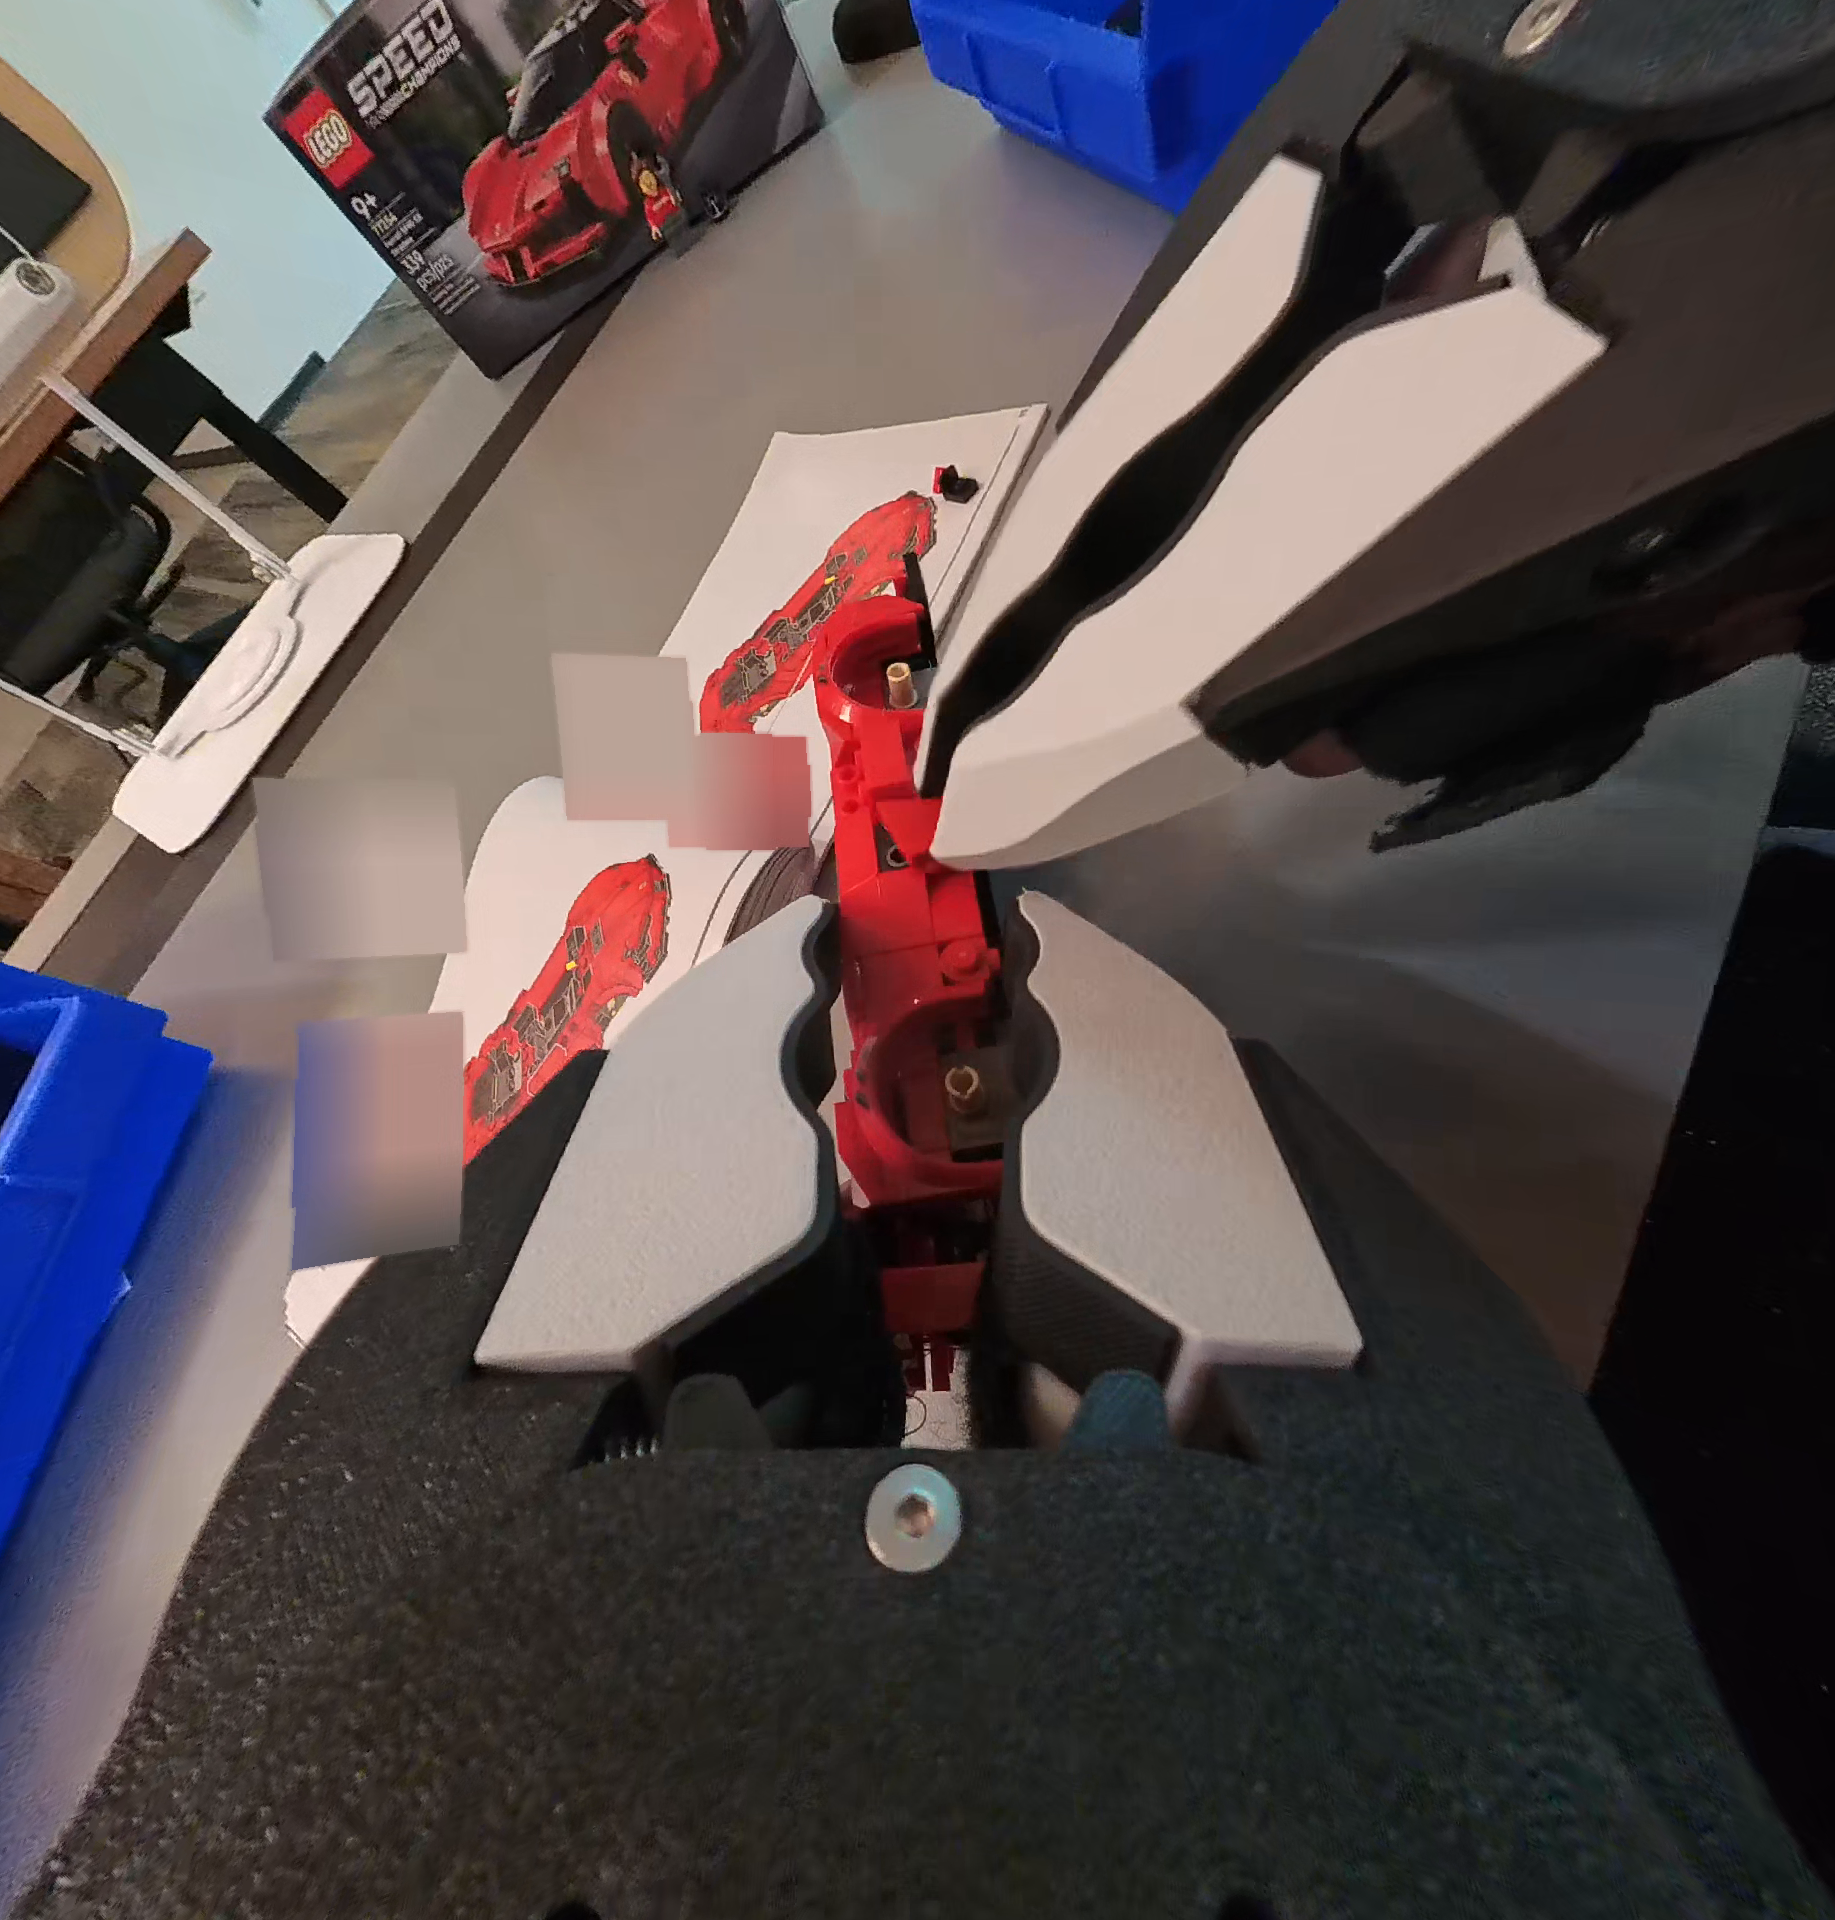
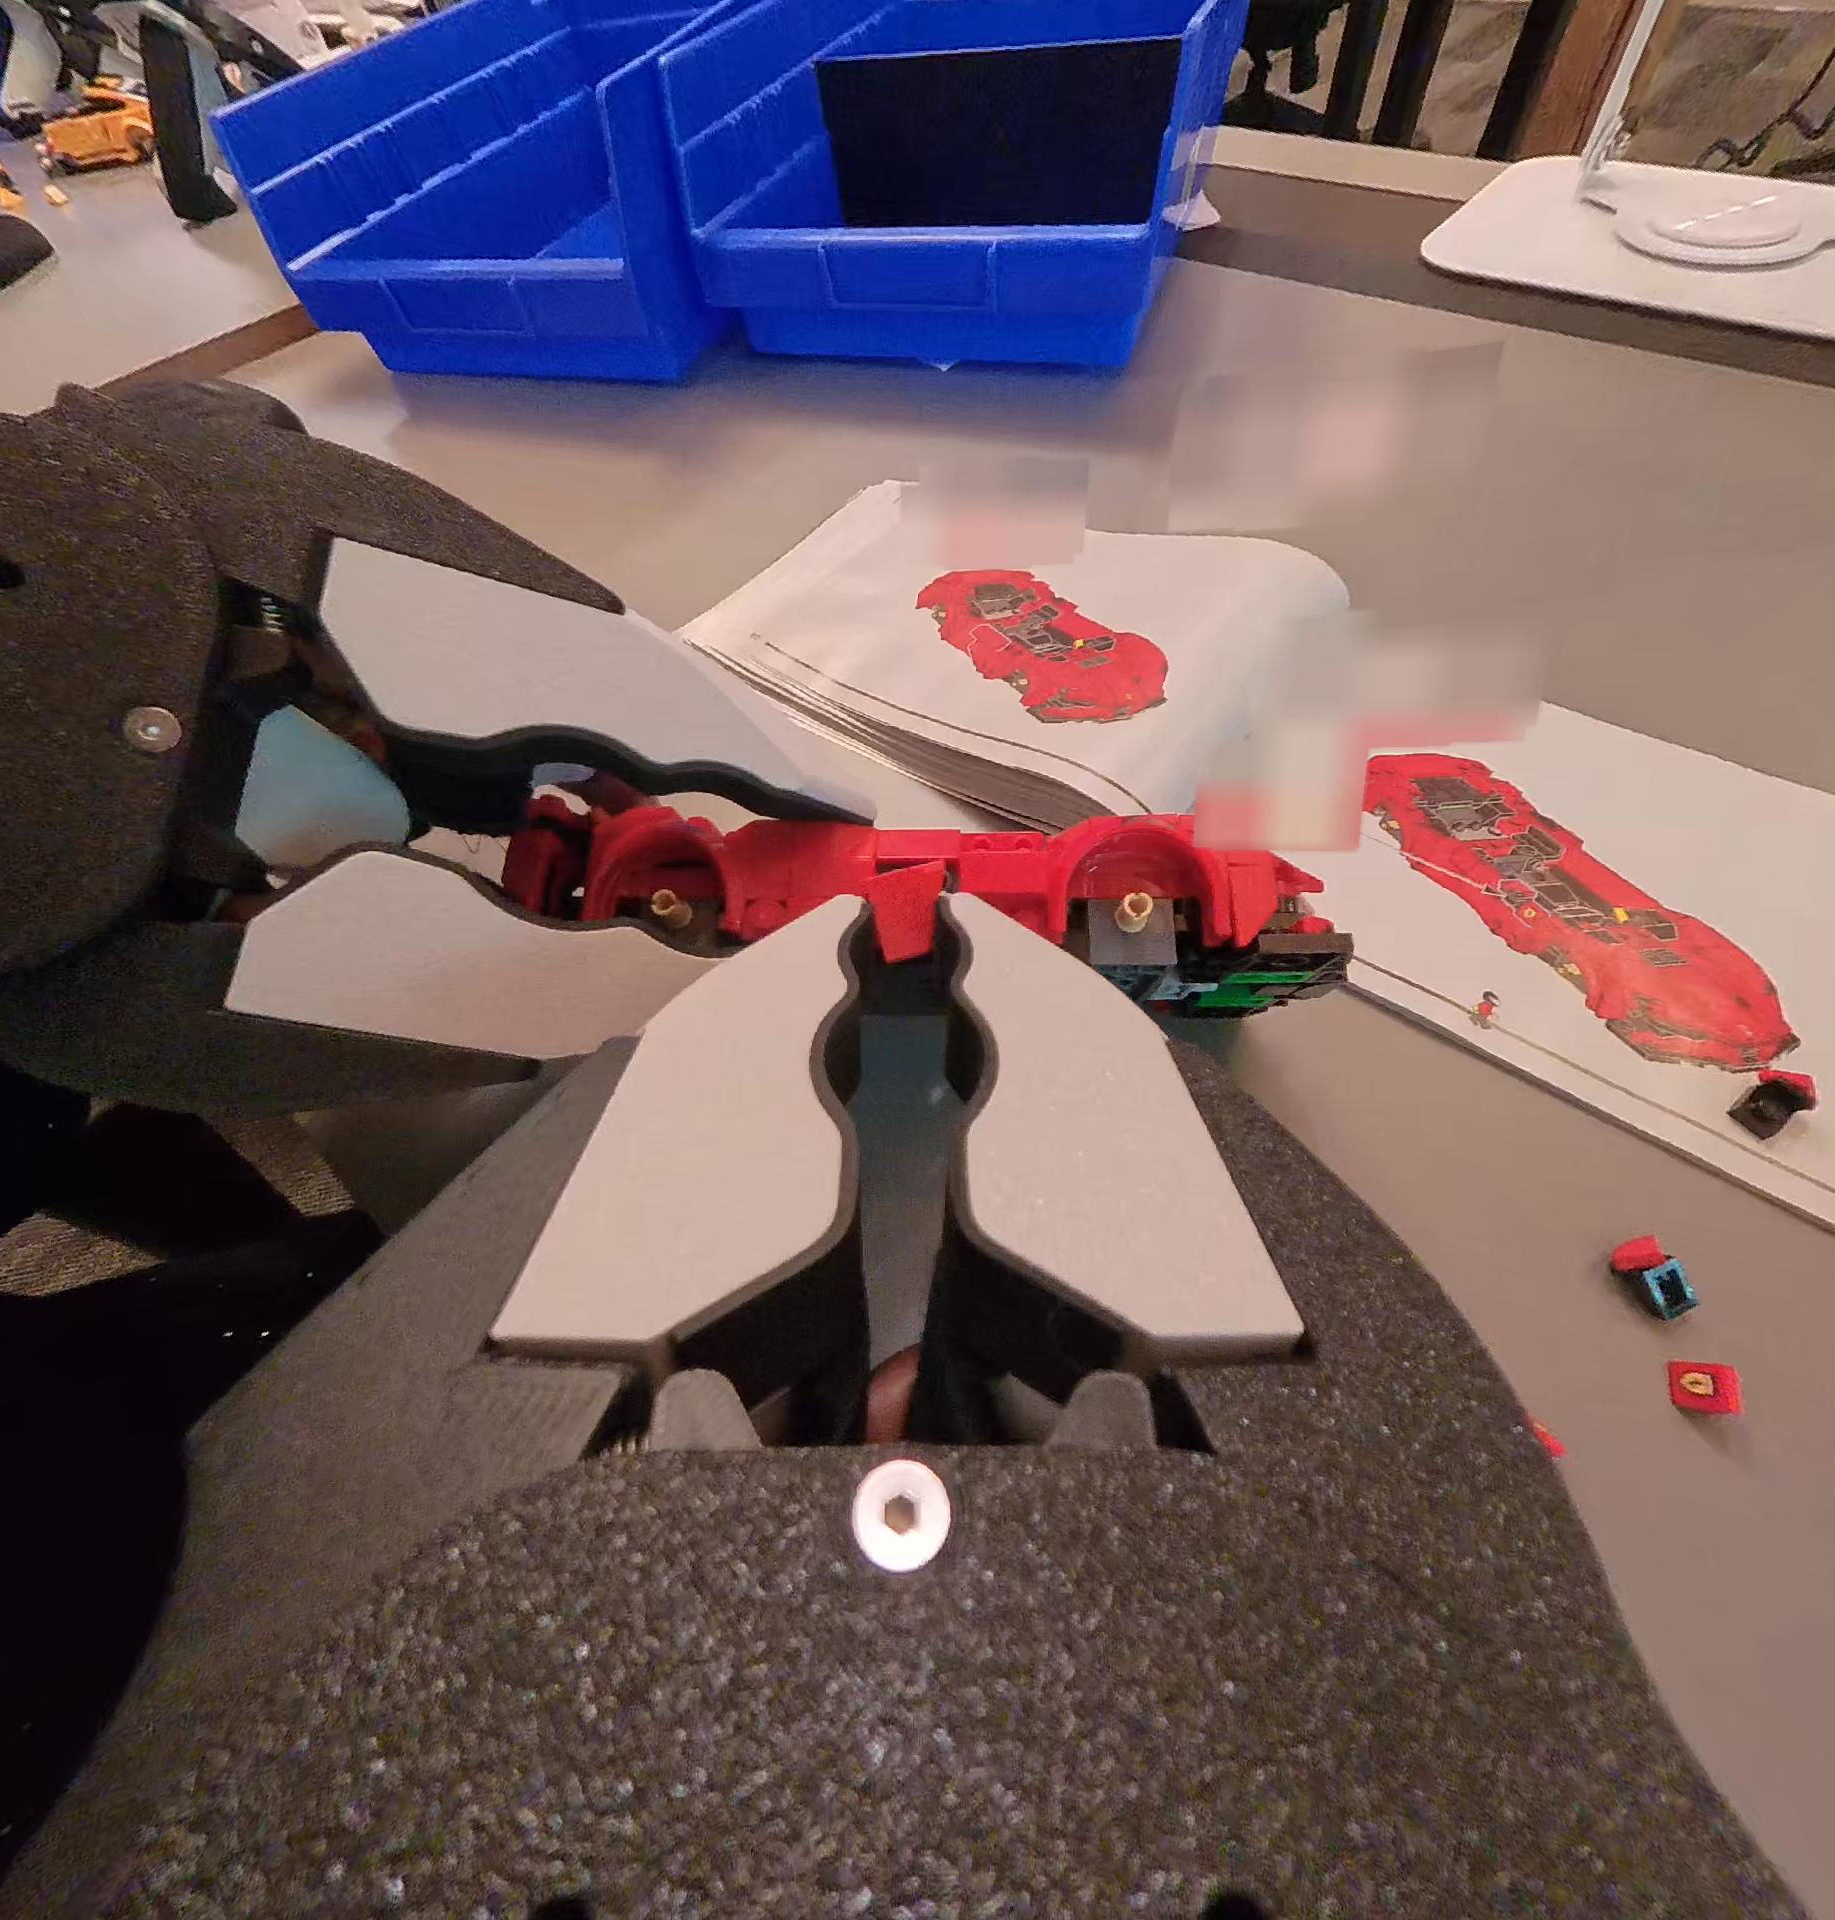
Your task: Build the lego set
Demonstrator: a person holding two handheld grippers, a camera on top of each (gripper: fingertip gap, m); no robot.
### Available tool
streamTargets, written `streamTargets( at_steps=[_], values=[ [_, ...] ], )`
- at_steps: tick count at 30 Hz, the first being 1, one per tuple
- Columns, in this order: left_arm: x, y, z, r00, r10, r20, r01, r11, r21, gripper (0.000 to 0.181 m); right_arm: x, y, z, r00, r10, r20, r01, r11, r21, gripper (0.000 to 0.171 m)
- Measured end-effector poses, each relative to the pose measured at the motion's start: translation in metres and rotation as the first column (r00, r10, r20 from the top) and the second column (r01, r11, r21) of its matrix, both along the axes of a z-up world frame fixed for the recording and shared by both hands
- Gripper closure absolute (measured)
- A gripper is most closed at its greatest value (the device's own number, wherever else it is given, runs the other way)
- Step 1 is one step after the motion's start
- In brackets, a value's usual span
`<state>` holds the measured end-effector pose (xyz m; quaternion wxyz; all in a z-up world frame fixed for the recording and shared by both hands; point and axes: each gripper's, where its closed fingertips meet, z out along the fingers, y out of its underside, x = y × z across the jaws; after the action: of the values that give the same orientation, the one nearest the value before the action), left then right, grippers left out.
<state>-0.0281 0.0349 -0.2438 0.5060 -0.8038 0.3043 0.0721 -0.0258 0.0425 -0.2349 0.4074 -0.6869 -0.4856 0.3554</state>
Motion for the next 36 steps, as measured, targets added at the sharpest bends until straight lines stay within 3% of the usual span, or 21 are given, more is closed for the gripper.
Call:
streamTargets(
  at_steps=[4,8,11,16,19,22,25,27,30,33,36],
  values=[
    [0.0,0.001,0.0,1.0,-0.011,0.008,0.011,1.0,-0.004,0.152,0.0,0.001,0.005,1.0,0.01,-0.019,-0.01,1.0,0.019,0.16],
    [-0.001,0.0,0.0,0.997,-0.049,0.056,0.05,0.999,-0.016,0.152,0.004,-0.011,0.013,0.987,0.15,-0.049,-0.145,0.985,0.097,0.16],
    [-0.006,-0.003,0.0,0.988,-0.097,0.121,0.101,0.994,-0.032,0.152,0.028,0.005,-0.006,0.971,0.198,0.133,-0.223,0.954,0.203,0.16],
    [-0.013,-0.005,0.0,0.978,-0.142,0.156,0.15,0.988,-0.043,0.152,0.055,-0.002,-0.045,0.8,0.48,0.36,-0.543,0.834,0.094,0.16],
    [-0.014,-0.005,0.0,0.977,-0.148,0.153,0.156,0.987,-0.043,0.152,0.06,-0.003,-0.063,0.673,0.566,0.476,-0.669,0.74,0.066,0.16],
    [-0.013,-0.005,0.0,0.977,-0.149,0.153,0.157,0.987,-0.043,0.152,0.056,-0.002,-0.064,0.614,0.614,0.497,-0.733,0.677,0.069,0.157],
    [-0.013,-0.005,0.0,0.976,-0.149,0.159,0.157,0.987,-0.041,0.152,0.059,0.006,-0.059,0.621,0.596,0.509,-0.721,0.689,0.073,0.145],
    [-0.014,-0.005,0.0,0.975,-0.149,0.164,0.158,0.987,-0.04,0.152,0.063,0.006,-0.053,0.661,0.578,0.478,-0.687,0.723,0.076,0.146],
    [-0.014,-0.005,0.0,0.974,-0.153,0.165,0.162,0.986,-0.042,0.151,0.071,0.0,-0.052,0.703,0.557,0.441,-0.629,0.777,0.02,0.163],
    [-0.015,-0.004,0.0,0.974,-0.156,0.165,0.165,0.985,-0.04,0.152,0.072,-0.015,-0.058,0.719,0.579,0.385,-0.599,0.797,-0.08,0.163],
    [-0.015,-0.004,0.0,0.975,-0.158,0.159,0.166,0.985,-0.042,0.151,0.066,-0.005,-0.062,0.749,0.55,0.37,-0.552,0.827,-0.112,0.155]
  ],
)
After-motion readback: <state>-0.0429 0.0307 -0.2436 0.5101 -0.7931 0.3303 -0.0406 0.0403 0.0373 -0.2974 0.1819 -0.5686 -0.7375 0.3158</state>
